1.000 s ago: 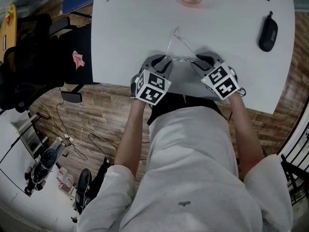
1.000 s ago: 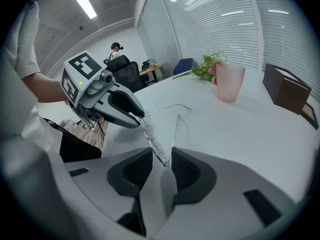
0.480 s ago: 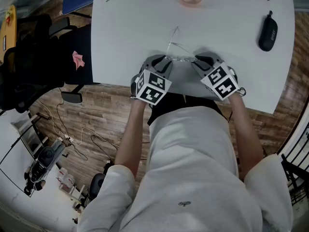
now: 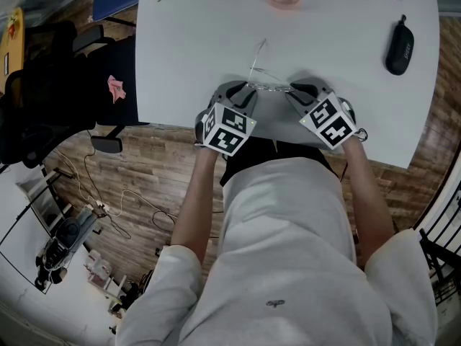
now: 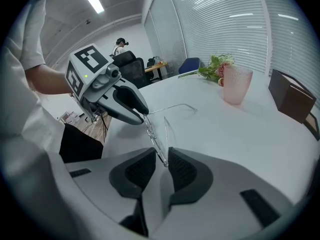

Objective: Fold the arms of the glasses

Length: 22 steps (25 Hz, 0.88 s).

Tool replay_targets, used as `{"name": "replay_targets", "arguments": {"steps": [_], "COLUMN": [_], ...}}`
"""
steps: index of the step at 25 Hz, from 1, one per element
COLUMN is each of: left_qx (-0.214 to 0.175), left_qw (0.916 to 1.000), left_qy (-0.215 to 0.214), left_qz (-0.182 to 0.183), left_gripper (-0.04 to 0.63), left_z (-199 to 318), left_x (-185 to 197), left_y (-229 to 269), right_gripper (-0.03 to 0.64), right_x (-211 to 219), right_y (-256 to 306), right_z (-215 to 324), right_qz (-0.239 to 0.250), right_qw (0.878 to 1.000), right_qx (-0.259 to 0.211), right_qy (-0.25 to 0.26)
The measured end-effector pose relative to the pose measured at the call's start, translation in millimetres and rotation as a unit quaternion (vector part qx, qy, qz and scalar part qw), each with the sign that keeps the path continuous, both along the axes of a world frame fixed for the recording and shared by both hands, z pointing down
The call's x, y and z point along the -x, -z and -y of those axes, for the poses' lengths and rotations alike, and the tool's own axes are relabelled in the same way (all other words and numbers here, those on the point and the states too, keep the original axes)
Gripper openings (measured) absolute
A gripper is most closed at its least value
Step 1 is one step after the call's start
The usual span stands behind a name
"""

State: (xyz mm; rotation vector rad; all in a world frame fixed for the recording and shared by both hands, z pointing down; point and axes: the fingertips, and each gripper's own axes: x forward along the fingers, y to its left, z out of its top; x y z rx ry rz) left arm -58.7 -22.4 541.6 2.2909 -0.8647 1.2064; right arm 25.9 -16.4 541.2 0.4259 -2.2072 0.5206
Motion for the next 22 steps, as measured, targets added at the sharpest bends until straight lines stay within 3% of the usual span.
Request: {"name": "replay_targets", "arguments": {"steps": [9, 22], "left_qx": [-0.003, 0.0], "left_qw": [1.0, 1.0], "left_qy": [0.002, -0.003], "left_qz": [-0.001, -0.002], "left_gripper": [0.12, 0.12], "left_z": [-1.3, -3.2], "left_x": [1.7, 2.4], "left_y": [1.4, 0.1], "right_gripper": [0.061, 0.069], "right_x": [2.9, 3.3], "right_y": [-1.1, -3.2], "right_z": [-11.4, -9.0], "right_qz": [-0.015, -0.015], "right_qw": [0.999, 0.999], "right_qx": [-0.013, -0.011], "right_qy": [0.04, 0.026]}}
